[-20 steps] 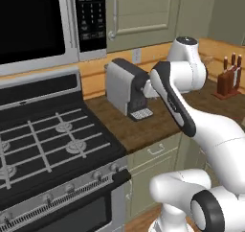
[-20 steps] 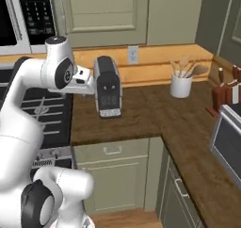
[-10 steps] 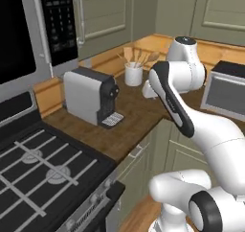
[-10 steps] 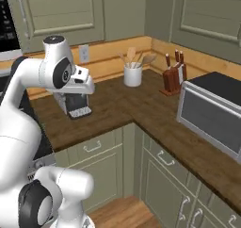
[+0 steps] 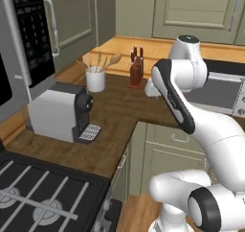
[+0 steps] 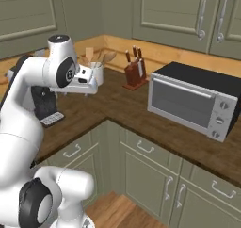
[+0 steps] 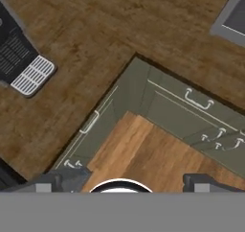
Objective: Take a straw from the drawer in front and place it inside the glass cup on the dining counter.
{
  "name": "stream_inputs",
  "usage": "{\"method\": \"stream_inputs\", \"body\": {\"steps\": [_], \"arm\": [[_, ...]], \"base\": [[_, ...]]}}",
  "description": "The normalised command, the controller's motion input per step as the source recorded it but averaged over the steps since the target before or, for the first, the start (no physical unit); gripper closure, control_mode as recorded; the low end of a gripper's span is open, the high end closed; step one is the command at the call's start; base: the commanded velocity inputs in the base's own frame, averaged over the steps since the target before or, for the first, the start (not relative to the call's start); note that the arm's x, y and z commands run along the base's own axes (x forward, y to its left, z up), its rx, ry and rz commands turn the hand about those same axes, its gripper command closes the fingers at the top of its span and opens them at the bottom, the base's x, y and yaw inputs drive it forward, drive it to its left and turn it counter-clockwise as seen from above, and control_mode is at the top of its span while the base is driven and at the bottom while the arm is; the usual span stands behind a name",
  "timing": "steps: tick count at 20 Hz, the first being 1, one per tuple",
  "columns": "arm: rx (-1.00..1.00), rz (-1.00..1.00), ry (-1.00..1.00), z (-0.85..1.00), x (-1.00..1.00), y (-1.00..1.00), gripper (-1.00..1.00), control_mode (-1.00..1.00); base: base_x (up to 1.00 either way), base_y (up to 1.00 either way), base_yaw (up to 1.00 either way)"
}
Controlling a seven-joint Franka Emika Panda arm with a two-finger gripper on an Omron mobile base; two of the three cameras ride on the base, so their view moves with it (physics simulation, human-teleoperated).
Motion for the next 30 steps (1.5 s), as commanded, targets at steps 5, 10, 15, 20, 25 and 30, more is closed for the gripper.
{"method": "stream_inputs", "body": {"steps": [5,10,15,20,25,30], "arm": [[0.11,-0.14,0.0,0.02,-0.23,0.24,-1.0,-1.0],[0.4,-0.27,0.0,0.08,-0.36,0.1,-1.0,-1.0],[0.5,-0.08,0.01,-0.01,0.03,-0.53,-1.0,-1.0],[0.49,-0.02,0.0,-0.33,0.0,-0.69,-1.0,-1.0],[0.42,0.0,-0.02,-0.62,0.02,-0.36,-1.0,-1.0],[0.31,0.0,-0.1,-0.65,0.05,-0.01,-1.0,-1.0]], "base": [[-0.27,0.43,-0.24],[0.0,0.0,0.0],[0.0,0.0,0.0],[0.0,0.0,0.0],[0.0,0.0,0.0],[0.0,0.0,0.0]]}}
